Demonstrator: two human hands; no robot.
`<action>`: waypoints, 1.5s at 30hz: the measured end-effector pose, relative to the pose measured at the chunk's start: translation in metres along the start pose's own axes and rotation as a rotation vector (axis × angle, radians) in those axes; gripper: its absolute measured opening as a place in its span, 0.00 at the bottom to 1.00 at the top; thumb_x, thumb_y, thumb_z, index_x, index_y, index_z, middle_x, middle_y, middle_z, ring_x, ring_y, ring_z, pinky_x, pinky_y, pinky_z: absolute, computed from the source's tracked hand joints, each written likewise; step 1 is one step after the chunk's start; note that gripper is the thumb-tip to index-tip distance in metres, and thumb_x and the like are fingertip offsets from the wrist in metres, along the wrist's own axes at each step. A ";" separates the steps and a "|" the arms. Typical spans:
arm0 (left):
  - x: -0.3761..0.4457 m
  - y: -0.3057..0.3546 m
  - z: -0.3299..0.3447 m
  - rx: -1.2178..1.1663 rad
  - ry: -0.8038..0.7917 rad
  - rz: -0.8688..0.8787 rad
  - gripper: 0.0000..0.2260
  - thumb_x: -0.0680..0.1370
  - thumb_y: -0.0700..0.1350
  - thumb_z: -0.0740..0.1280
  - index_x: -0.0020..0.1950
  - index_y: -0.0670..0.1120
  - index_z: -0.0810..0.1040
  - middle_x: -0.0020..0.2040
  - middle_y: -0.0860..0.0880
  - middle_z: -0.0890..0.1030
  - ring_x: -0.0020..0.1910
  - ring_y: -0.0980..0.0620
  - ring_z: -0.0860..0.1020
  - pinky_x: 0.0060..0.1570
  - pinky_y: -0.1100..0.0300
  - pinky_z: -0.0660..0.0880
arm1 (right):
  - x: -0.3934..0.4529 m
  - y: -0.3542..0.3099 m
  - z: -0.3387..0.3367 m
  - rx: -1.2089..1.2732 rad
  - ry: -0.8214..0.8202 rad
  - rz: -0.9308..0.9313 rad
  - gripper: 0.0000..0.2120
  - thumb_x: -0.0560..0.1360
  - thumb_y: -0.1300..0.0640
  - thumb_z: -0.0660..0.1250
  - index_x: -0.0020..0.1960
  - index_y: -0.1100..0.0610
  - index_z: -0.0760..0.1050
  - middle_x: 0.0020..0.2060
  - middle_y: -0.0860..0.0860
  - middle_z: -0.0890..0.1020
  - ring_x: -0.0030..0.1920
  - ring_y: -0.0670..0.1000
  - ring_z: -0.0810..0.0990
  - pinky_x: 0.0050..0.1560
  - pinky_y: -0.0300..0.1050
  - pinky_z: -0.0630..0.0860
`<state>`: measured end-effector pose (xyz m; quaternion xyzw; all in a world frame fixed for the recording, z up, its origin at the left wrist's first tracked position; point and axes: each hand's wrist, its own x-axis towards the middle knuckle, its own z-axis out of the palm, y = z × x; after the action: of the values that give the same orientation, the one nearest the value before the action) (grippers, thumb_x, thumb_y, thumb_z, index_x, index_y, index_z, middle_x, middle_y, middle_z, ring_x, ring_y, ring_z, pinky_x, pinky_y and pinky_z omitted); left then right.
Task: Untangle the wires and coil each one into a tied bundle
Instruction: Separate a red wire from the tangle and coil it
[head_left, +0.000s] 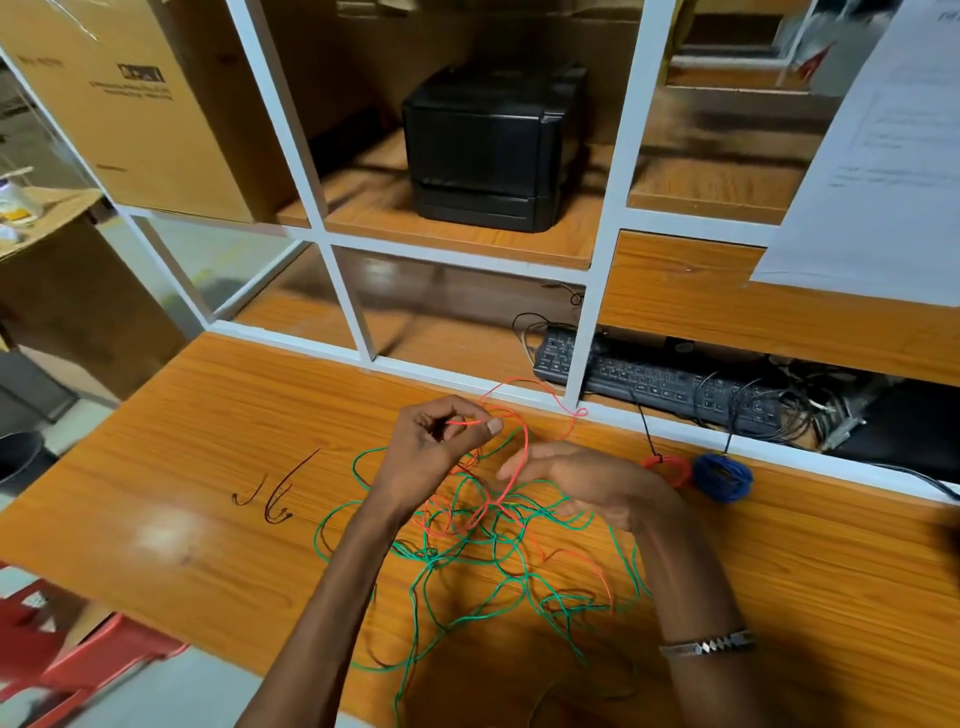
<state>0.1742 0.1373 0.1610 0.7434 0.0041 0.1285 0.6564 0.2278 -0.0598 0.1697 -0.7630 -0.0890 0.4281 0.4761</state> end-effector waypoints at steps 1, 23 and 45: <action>-0.001 0.000 -0.001 -0.001 -0.016 -0.004 0.06 0.74 0.45 0.78 0.43 0.44 0.86 0.32 0.38 0.65 0.35 0.47 0.62 0.37 0.49 0.58 | 0.001 0.000 -0.001 0.091 0.032 -0.043 0.11 0.78 0.58 0.67 0.59 0.48 0.82 0.60 0.46 0.84 0.66 0.46 0.78 0.71 0.64 0.68; -0.015 0.000 0.013 -0.048 -0.072 -0.137 0.13 0.85 0.47 0.66 0.53 0.42 0.88 0.28 0.53 0.59 0.28 0.56 0.57 0.29 0.63 0.55 | -0.009 -0.027 -0.021 1.665 -0.195 -0.643 0.15 0.83 0.60 0.58 0.56 0.65 0.81 0.47 0.50 0.80 0.45 0.48 0.78 0.46 0.41 0.78; 0.023 0.015 0.009 0.100 0.149 0.067 0.06 0.75 0.45 0.79 0.41 0.45 0.86 0.29 0.51 0.66 0.32 0.53 0.62 0.34 0.56 0.60 | -0.001 -0.016 0.012 0.644 -0.037 -0.281 0.20 0.86 0.50 0.58 0.60 0.66 0.80 0.31 0.50 0.69 0.28 0.45 0.60 0.30 0.39 0.61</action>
<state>0.1960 0.1303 0.1788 0.7633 0.0345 0.2051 0.6117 0.2227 -0.0437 0.1808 -0.5461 -0.0621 0.3783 0.7449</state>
